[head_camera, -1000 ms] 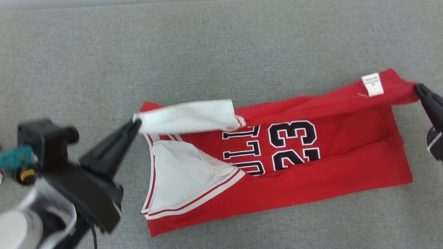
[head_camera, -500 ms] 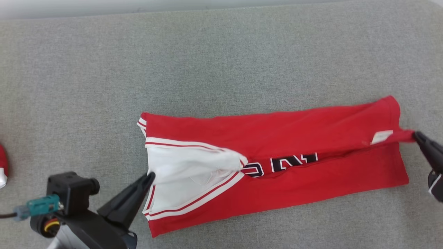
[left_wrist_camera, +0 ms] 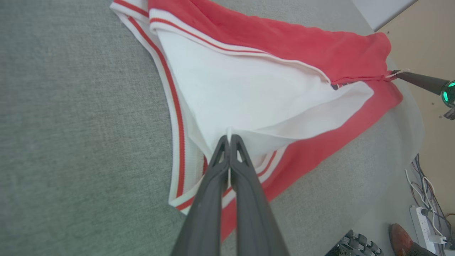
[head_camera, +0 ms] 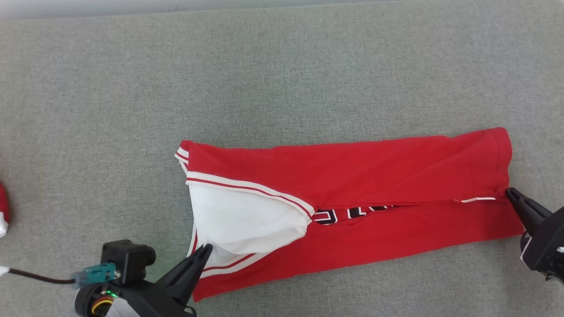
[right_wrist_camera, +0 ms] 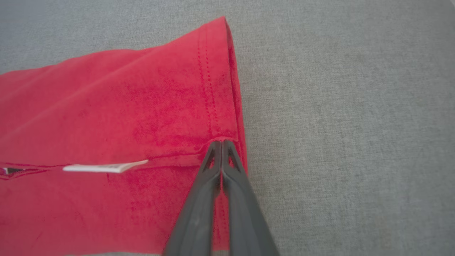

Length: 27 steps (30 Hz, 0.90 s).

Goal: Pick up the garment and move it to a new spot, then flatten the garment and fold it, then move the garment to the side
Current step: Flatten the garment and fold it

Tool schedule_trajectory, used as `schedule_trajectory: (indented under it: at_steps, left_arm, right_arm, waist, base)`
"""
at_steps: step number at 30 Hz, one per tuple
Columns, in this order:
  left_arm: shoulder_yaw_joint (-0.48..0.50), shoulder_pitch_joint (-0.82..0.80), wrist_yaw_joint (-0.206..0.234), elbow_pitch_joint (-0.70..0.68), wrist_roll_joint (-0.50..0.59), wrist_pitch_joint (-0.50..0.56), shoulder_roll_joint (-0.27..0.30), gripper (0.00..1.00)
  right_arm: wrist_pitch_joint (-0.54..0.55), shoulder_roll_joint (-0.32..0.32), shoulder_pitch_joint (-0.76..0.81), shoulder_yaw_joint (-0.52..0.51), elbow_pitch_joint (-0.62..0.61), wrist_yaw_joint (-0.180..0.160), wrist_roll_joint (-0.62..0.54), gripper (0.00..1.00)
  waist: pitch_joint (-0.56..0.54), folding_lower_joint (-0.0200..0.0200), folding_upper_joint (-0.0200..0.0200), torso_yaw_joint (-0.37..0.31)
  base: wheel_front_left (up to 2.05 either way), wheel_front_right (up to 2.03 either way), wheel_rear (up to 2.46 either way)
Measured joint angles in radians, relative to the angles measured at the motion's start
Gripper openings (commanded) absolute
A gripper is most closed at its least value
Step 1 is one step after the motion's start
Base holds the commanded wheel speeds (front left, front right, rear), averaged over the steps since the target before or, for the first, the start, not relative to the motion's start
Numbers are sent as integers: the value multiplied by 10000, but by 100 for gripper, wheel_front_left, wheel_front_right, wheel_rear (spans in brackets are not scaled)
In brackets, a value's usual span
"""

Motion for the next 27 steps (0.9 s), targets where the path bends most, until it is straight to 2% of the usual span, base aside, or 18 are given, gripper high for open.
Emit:
schedule_trajectory:
  at_steps: [1,2,3,4,8,12,19,27]
  left_arm:
    - [-61,-22,-29,123,33,-13,-79,35]
    - [-100,-32,-81,247,46,-23,-151,55]
    - [-117,-39,-63,357,52,-46,-221,100]
    - [-109,-51,-36,453,96,-134,-276,100]
    - [65,-41,196,667,291,-627,-416,100]
    - [351,114,731,834,564,-1300,-466,100]
    - [913,691,1241,1325,721,-2909,-993,100]
    - [986,1239,1804,1799,2483,-3659,-1835,100]
  right_arm:
    - [-42,67,-38,-13,54,0,-115,0]
    - [-115,148,-82,-56,113,0,-203,11]
    - [-171,203,-106,-77,157,0,-286,26]
    - [-288,242,-111,-96,165,0,-382,100]
    - [-955,370,-162,-205,35,0,-679,100]
    - [-1689,420,-159,12,-255,0,-1083,100]
    - [-3156,796,-13,575,-403,0,-1735,100]
    - [-4510,1317,421,738,412,0,-1941,100]
  waist:
    - [-11,0,0,6]
    - [-31,0,0,13]
    - [-59,0,0,22]
    - [-91,0,0,31]
    - [-288,0,0,62]
    - [-574,-1,0,70]
    - [-1201,-1,0,81]
    - [-1834,-1,1,257]
  base:
    - [0,0,0]
    - [0,0,0]
    - [0,0,0]
    - [0,0,0]
    - [0,0,0]
    - [0,0,0]
    - [0,0,0]
    - [0,0,0]
